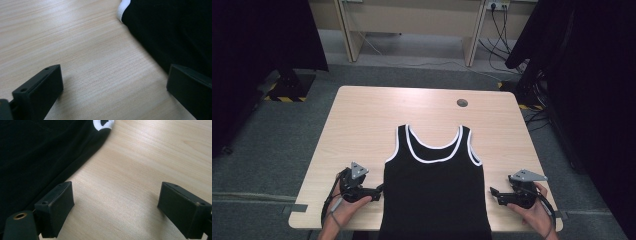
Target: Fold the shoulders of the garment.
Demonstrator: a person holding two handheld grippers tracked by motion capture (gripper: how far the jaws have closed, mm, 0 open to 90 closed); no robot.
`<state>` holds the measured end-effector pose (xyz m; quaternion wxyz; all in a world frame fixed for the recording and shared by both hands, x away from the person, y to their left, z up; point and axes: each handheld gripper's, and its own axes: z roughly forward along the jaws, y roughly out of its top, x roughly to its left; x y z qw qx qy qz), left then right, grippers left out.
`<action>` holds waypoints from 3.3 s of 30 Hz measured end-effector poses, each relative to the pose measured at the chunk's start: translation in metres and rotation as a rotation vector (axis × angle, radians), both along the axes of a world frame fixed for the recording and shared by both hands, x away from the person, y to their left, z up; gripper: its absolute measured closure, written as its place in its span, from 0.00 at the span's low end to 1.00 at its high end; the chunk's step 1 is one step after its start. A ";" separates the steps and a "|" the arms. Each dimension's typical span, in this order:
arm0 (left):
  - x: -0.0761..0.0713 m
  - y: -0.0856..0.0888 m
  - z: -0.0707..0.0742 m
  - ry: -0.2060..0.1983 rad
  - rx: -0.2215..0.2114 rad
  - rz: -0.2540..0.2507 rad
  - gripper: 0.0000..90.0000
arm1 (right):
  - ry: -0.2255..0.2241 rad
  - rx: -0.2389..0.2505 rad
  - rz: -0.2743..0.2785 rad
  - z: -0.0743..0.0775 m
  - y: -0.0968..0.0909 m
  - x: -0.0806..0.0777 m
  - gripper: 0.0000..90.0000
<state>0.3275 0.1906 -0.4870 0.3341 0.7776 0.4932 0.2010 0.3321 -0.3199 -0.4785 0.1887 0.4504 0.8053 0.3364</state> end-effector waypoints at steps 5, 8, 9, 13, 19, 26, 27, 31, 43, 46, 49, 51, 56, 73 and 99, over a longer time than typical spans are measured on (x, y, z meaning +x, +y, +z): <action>0.000 0.000 0.000 0.000 0.000 0.000 0.00 | -0.001 0.000 0.000 0.000 0.000 0.000 0.15; 0.000 0.000 0.000 0.001 0.000 0.001 0.00 | -0.001 0.001 0.000 0.000 0.000 0.000 0.15; 0.000 0.000 0.000 0.001 0.000 0.001 0.00 | -0.001 0.000 0.000 0.000 0.000 0.000 0.15; 0.000 0.000 0.000 0.001 -0.001 0.001 0.00 | -0.001 0.000 0.000 0.000 0.000 0.000 0.15; -0.001 0.003 0.001 -0.003 -0.039 0.003 0.02 | -0.001 0.000 0.000 0.000 0.000 0.000 0.15; -0.002 0.002 0.001 -0.003 -0.062 -0.008 0.03 | -0.002 0.000 0.000 0.000 0.000 0.000 0.15; -0.002 0.002 0.001 -0.003 -0.062 -0.008 0.03 | -0.002 0.000 0.000 0.000 0.000 0.000 0.15; 0.000 0.001 0.005 -0.013 -0.062 -0.014 0.03 | -0.002 0.000 -0.001 0.000 0.000 0.000 0.15; 0.032 -0.012 0.019 -0.034 -0.066 -0.038 0.04 | -0.002 0.000 -0.002 0.000 0.000 0.000 0.15; 0.043 -0.021 0.023 -0.030 -0.069 -0.051 0.05 | -0.002 0.000 -0.002 0.000 0.000 0.000 0.15; 0.054 -0.029 0.025 -0.032 -0.071 -0.063 0.05 | -0.002 0.000 -0.002 0.000 0.000 0.000 0.15; 0.061 -0.034 0.026 -0.032 -0.071 -0.062 0.05 | -0.002 -0.001 -0.001 0.000 0.000 0.000 0.15; 0.075 -0.043 0.028 -0.040 -0.074 -0.070 0.06 | -0.003 0.000 -0.001 0.000 0.000 0.000 0.15; 0.126 -0.063 0.029 -0.024 -0.095 -0.038 0.08 | -0.002 0.000 -0.002 0.000 0.000 0.000 0.15; 0.182 -0.088 0.015 -0.006 -0.041 0.054 0.14 | -0.002 0.000 -0.001 0.000 0.000 0.000 0.15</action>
